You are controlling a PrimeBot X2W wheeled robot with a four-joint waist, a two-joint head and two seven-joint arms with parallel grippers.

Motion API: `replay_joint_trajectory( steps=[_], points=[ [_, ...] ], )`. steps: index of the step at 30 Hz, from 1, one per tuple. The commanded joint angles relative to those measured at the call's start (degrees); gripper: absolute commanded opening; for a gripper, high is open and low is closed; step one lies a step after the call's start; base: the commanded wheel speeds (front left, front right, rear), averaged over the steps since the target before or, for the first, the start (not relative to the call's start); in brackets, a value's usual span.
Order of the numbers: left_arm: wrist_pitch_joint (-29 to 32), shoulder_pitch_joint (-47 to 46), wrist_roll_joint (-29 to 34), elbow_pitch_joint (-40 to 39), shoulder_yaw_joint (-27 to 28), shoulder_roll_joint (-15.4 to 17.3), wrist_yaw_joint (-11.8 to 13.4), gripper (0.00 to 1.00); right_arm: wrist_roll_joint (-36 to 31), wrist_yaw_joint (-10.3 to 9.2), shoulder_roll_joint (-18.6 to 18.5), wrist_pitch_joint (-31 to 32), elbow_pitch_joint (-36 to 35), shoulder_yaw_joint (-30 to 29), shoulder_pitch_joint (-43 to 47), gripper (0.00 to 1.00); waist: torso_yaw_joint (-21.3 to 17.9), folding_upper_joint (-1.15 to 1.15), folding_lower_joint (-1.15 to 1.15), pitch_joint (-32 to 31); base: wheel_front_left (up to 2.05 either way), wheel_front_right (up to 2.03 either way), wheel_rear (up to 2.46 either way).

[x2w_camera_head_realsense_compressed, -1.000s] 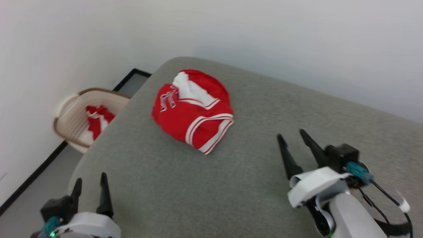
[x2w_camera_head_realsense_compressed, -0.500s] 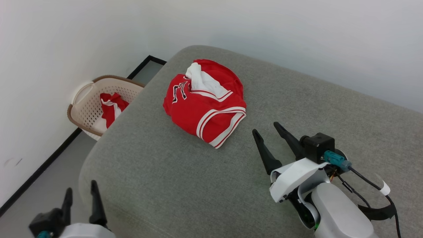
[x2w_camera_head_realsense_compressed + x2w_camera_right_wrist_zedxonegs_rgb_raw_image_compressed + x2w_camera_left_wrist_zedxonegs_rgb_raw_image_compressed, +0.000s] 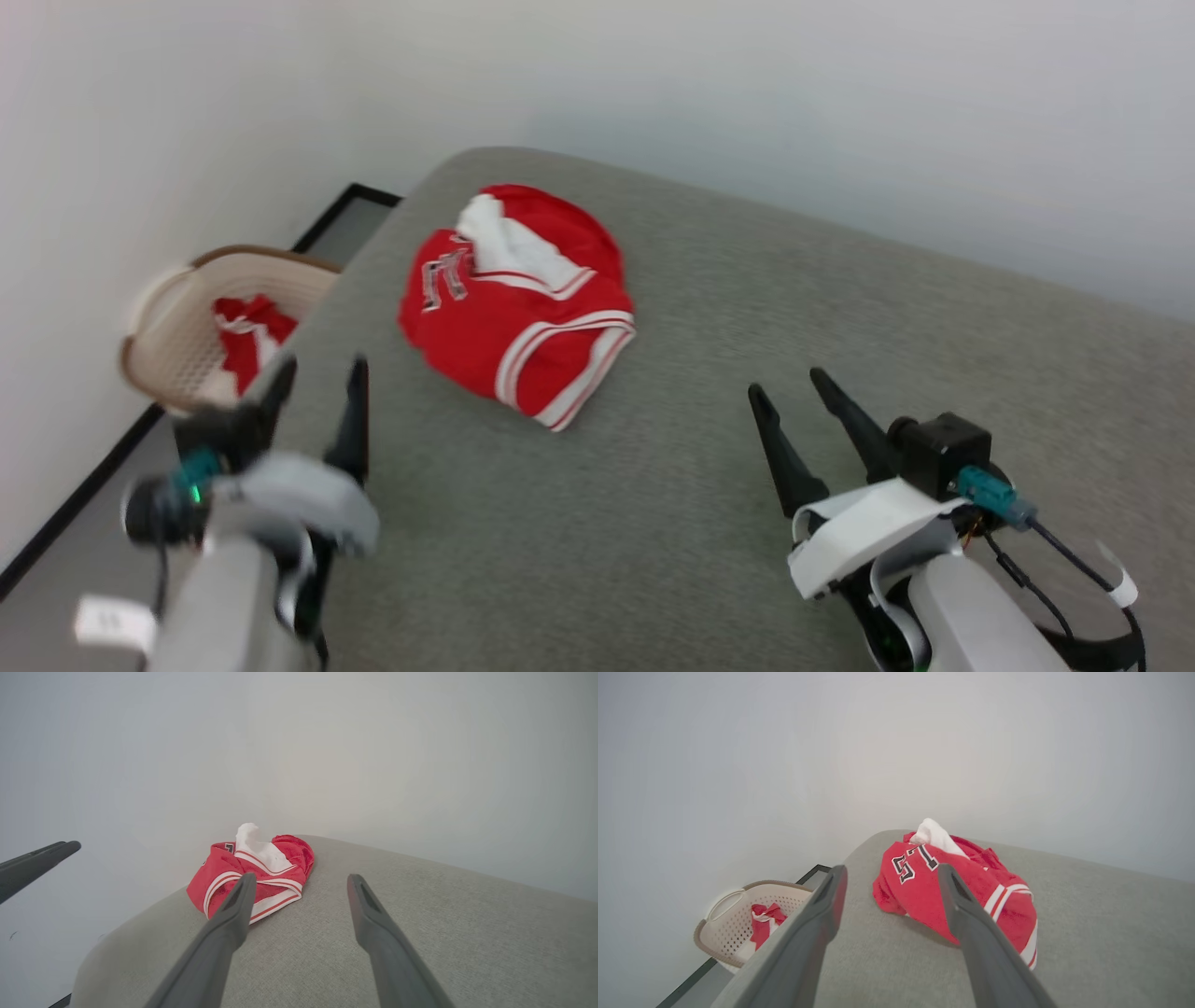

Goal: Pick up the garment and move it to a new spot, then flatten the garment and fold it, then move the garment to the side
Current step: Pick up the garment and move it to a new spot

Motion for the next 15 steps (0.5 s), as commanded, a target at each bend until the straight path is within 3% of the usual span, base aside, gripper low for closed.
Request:
replay_joint_trajectory(
  steps=[1,5,7,15],
  points=[
    [0.2,-4.3,-3.4,2.3,-2.1,1.7,-0.2,1.0,-0.7,0.02,0.0,0.0,-0.9,0.0,-1.4,1.0,-10.1,0.0,0.0,6.8,0.0,0.0,0.0],
    [3.4,-11.9,-14.0,6.9,-5.7,6.1,-0.2,1.0,-0.5,0.01,-0.1,0.0,-3.0,-0.5,-2.6,1.0,-16.4,0.0,0.0,11.0,0.0,0.0,0.0],
    [4.8,-15.2,-16.4,9.4,-8.0,10.2,-0.1,1.0,0.0,0.01,0.0,0.0,-4.0,-0.6,-3.0,1.0,-19.1,0.0,0.0,12.7,0.0,0.0,0.0],
    [14.9,-23.7,-27.6,17.8,-15.8,21.1,-0.1,1.0,2.3,0.02,0.1,0.0,-7.7,0.8,-2.3,1.0,-27.5,0.0,0.0,16.3,0.0,0.0,0.0]
  ],
)
